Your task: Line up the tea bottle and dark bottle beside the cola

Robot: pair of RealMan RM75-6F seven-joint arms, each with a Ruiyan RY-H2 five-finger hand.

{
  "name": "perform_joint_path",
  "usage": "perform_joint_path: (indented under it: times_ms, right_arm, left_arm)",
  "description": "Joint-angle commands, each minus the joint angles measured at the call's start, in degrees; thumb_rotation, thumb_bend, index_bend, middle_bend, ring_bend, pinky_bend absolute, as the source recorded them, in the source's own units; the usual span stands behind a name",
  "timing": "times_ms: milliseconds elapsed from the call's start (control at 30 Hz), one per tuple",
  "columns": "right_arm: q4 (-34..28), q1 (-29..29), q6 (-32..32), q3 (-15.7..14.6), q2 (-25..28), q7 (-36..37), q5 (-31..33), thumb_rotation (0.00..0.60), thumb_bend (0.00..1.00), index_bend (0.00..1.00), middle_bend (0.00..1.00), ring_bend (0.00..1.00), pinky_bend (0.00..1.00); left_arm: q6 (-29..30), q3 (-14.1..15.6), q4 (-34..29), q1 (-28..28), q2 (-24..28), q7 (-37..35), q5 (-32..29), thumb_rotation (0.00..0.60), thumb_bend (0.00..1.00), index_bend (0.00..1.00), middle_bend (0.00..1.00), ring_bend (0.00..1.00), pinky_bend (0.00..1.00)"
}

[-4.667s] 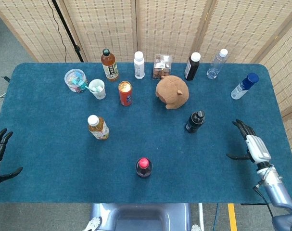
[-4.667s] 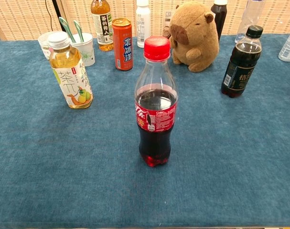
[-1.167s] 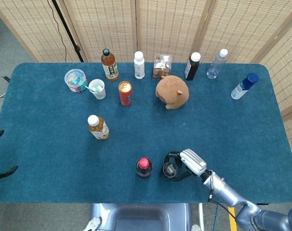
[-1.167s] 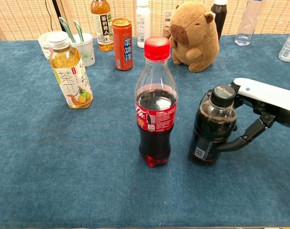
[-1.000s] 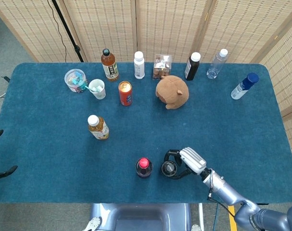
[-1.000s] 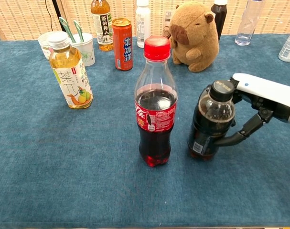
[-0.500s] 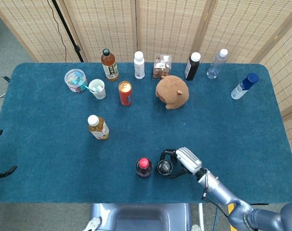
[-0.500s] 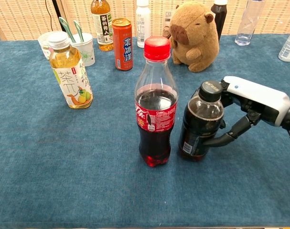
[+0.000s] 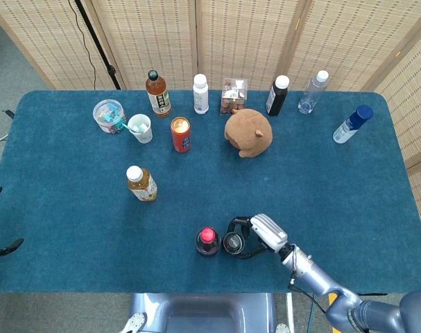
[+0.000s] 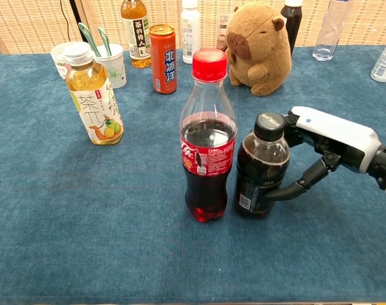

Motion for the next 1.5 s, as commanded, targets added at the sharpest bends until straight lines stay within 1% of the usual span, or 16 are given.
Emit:
perform_joint_path:
  times_ms: [33,133,400,567,667,733,767,833,933,1067,1100,1133,1200,1300,1400,1500]
  right_arm:
    - [-0.2,0.5,-0.5,-0.6,0.4,0.5,-0.4,0.600,0.05,0.31,0.32,0.40,0.33]
    - [-0.2,0.5,-0.5,-0.7,0.3,0.1,-0.3,0.600,0.04,0.29,0.27,0.36,0.28]
    - [-0.8,0.2,0.7,-0.5,0.2,-3.6,-0.3,0.600,0.04,0.27,0.24,0.33,0.26]
    - [-1.8,0.0,1.5,-0.7,0.6,-4.5,-0.6,0.600,0.04,0.24,0.21,0.30,0.23]
    - [-2.4,-0.2,2.0,-0.9,1.0,-5.3,-1.0,0.600,0.01,0.17,0.11,0.20,0.16]
    - [-3.1,-0.2,2.1,-1.2,1.5,-5.8,-1.2,0.600,0.00,0.10,0.03,0.06,0.07]
    - [-3.4,-0.2,2.1,-1.3,1.7,-6.0,-1.3,0.600,0.00,0.07,0.01,0.03,0.04]
    - [-4.7,-0.2,2.1,-1.4,2.4,-6.2,-1.2,0.600,0.00,0.02,0.00,0.00,0.00]
    - [-6.6,-0.5,2.2,-1.4,3.7,-7.1,-0.8,0.600,0.00,0.00,0.00,0.00,0.00]
    - [-10.3,-1.2,2.1,-1.3,7.1,-9.6,0.4,0.600,0.00,0.00,0.00,0.00,0.00]
    - [-11.8,-1.6,2.3,-1.3,8.8,-10.9,1.0,0.600,0.00,0.00,0.00,0.00,0.00]
    - [-13.0,-3.2,3.7,-1.5,12.7,-13.8,2.2,0.600,0.00,0.00,0.00,0.00,0.00]
    - [-17.1,-4.5,4.1,-2.2,17.8,-17.0,3.4,0.600,0.00,0.00,0.00,0.00,0.00]
    - [-20.6,-6.4,5.1,-2.8,22.8,-20.1,4.9,0.600,0.00,0.00,0.00,0.00,0.00]
    - [-22.5,-8.6,6.4,-3.5,26.8,-22.2,6.1,0.600,0.00,0.00,0.00,0.00,0.00]
    - [-25.3,-11.7,7.6,-4.6,31.7,-26.1,8.9,0.600,0.00,0.00,0.00,0.00,0.00]
  left_arm:
    - [0.1,0.0,0.0,0.0,0.0,0.0,0.0,0.600,0.00,0.00,0.00,0.00,0.00]
    - [0.3,0.0,0.0,0.1,0.0,-0.1,0.1,0.600,0.00,0.00,0.00,0.00,0.00]
    - [0.3,0.0,0.2,0.2,0.2,-0.7,0.1,0.600,0.00,0.00,0.00,0.00,0.00]
    - [0.3,0.0,0.2,0.2,0.2,-0.8,0.1,0.600,0.00,0.00,0.00,0.00,0.00]
    - [0.4,0.0,0.2,0.2,0.2,-0.9,0.1,0.600,0.00,0.00,0.00,0.00,0.00]
    - [0.5,0.0,0.2,0.2,0.2,-0.9,0.2,0.600,0.00,0.00,0.00,0.00,0.00]
    - [0.4,0.0,0.2,0.2,0.2,-1.0,0.2,0.600,0.00,0.00,0.00,0.00,0.00]
    - [0.4,0.0,0.2,0.2,0.2,-0.9,0.2,0.600,0.00,0.00,0.00,0.00,0.00]
    - [0.5,0.0,0.3,0.3,0.2,-1.0,0.2,0.600,0.00,0.00,0.00,0.00,0.00]
    - [0.6,-0.2,0.5,0.3,0.3,-1.8,0.1,0.600,0.00,0.00,0.00,0.00,0.00]
    - [0.6,-0.3,0.6,0.3,0.4,-2.4,0.0,0.600,0.00,0.00,0.00,0.00,0.00]
    - [0.4,-0.6,0.9,0.2,0.6,-4.0,-0.5,0.600,0.00,0.00,0.00,0.00,0.00]
    - [-0.5,-0.8,1.7,-0.3,1.0,-6.5,-0.6,0.600,0.00,0.00,0.00,0.00,0.00]
    - [-2.1,-1.1,3.0,-1.2,1.2,-9.5,-0.7,0.600,0.00,0.00,0.00,0.00,0.00]
    - [-4.9,-1.2,4.5,-3.0,1.0,-13.1,-0.5,0.600,0.00,0.00,0.00,0.00,0.00]
    - [-9.9,-0.5,6.8,-6.4,0.6,-20.0,2.0,0.600,0.00,0.00,0.00,0.00,0.00]
